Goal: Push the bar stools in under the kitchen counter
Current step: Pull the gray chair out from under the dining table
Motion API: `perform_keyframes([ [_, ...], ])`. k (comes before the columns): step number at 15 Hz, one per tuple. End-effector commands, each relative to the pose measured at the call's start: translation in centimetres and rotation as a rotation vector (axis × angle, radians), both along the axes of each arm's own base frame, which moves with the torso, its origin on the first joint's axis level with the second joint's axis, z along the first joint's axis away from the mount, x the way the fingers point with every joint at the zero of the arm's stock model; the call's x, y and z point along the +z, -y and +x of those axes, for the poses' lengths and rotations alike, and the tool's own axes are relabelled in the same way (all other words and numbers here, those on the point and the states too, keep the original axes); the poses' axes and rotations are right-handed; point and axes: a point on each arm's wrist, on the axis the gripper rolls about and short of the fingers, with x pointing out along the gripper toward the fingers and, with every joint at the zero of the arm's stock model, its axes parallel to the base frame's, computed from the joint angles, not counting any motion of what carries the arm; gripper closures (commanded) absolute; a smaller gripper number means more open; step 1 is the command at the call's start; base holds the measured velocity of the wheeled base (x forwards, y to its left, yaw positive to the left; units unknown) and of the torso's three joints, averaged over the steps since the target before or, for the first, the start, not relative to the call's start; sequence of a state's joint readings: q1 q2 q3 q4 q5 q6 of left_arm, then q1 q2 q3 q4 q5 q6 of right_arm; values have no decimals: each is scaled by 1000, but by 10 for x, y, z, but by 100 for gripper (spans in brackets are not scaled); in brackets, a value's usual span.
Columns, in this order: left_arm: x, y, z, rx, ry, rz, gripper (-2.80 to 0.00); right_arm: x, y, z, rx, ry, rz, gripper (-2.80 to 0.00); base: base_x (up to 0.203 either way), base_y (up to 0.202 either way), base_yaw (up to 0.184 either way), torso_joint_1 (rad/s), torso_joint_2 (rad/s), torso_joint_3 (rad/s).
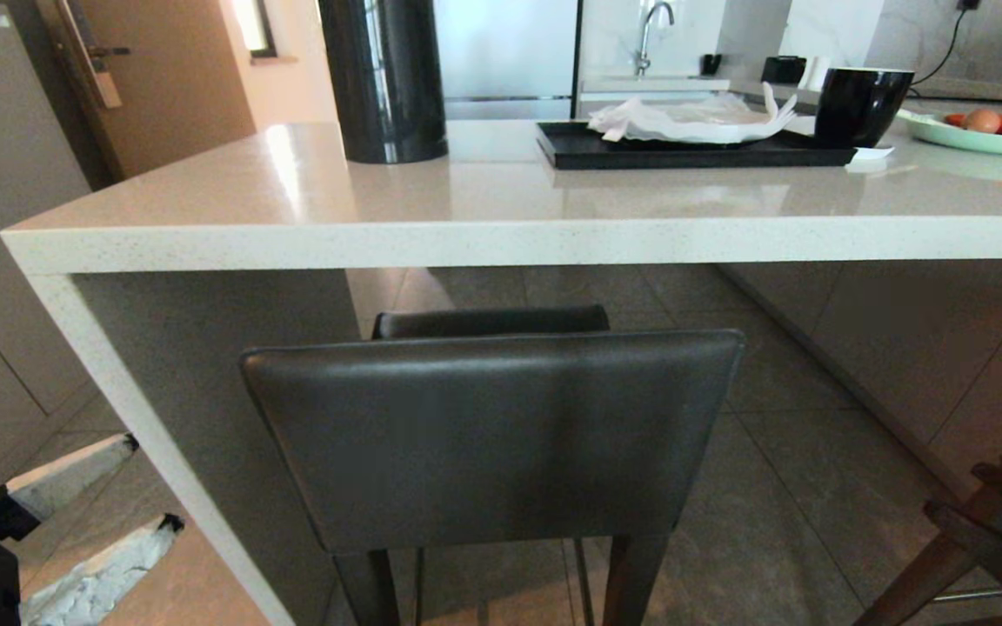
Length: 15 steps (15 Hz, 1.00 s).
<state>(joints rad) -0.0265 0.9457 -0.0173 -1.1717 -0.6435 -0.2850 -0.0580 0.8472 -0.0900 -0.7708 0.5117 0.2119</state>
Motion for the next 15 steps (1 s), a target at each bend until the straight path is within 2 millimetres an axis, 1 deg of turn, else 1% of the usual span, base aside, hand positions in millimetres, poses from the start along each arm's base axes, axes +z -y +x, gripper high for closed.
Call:
perform_keyframes([
  [1,3,-6,11,57,-19,0,-280,-1,3,11,-20,-36,2,-280,0,0,0,0,0,0],
  [3,12,-20,30,121,-15,15,-280,-5,7,27,-47,-56,-11,-280,0,0,0,0,0,0],
  [5,10,-39,46,109,-23,52,-280,-12,13,42,-56,-52,-36,-280,0,0,0,0,0,0],
  [7,-1,-58,60,68,-37,94,-280,-23,14,47,26,-28,-92,-280,0,0,0,0,0,0],
  [9,-22,-69,72,12,-46,176,-280,-24,11,45,153,-1,-117,-280,0,0,0,0,0,0],
  [10,-32,-72,76,-28,-38,219,-280,-26,11,47,186,-5,-125,-280,0,0,0,0,0,0],
  [12,-46,-75,86,-99,-40,249,-280,-29,11,59,232,-19,-128,-280,0,0,0,0,0,0],
  [14,-47,-69,101,-175,-18,264,-280,-27,13,80,310,14,-133,-280,0,0,0,0,0,0],
  [15,-49,-66,111,-206,-14,266,-280,-25,13,93,358,45,-142,-280,0,0,0,0,0,0],
])
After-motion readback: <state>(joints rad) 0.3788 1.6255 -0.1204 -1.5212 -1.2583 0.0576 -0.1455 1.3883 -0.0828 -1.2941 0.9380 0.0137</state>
